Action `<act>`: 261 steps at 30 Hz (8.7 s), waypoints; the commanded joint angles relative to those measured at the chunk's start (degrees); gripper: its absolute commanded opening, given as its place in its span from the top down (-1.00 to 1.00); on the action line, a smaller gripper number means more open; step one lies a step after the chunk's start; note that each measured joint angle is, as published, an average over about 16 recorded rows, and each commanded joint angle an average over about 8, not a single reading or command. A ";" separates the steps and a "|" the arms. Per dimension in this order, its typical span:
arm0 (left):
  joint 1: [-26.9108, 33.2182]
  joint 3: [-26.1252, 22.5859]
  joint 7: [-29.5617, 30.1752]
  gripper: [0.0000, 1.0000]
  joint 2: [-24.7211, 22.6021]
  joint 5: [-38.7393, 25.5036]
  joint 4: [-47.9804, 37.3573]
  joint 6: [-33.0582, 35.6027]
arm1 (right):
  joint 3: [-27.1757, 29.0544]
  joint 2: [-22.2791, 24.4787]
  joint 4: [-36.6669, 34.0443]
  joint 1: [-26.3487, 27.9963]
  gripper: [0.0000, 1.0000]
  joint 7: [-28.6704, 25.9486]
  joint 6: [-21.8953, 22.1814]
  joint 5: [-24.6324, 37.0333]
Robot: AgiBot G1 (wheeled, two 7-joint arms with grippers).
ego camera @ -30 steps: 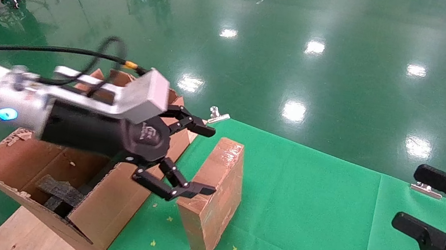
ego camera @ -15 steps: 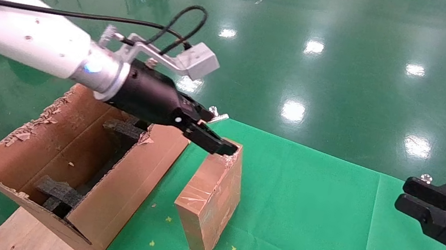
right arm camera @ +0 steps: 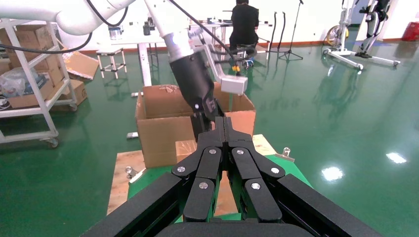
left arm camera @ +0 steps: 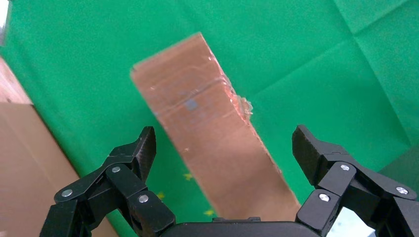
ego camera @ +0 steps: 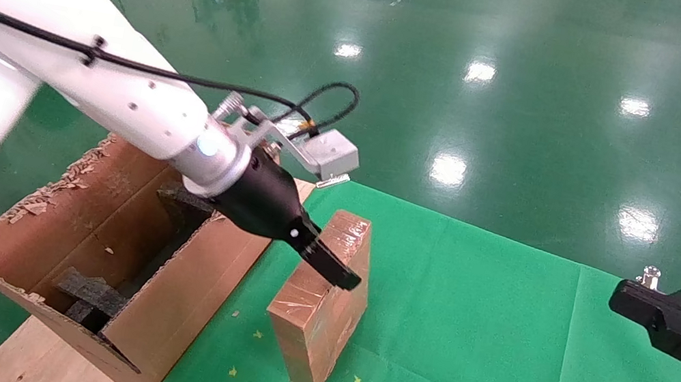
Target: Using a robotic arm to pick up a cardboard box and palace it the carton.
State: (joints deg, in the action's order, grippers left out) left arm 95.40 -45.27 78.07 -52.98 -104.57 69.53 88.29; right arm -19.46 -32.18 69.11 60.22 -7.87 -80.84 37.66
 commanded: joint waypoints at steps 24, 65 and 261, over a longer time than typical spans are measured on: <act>-0.34 -1.74 1.61 1.00 -1.51 -2.55 -1.13 -0.87 | 0.00 0.00 -0.02 -0.02 -1.00 0.00 0.02 -0.02; 15.22 8.78 -12.33 1.00 21.37 -1.08 4.99 -0.01 | 0.00 0.00 -0.02 -0.02 -1.00 0.00 0.02 -0.01; -33.94 29.32 -67.36 -1.00 17.94 62.86 4.11 -2.57 | 0.01 0.03 -0.06 -0.05 -1.00 0.00 0.07 -0.05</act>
State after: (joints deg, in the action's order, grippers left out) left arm 61.46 -15.95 10.71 -35.04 -41.71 73.65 85.72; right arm -19.45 -32.16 69.05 60.17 -7.86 -80.77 37.61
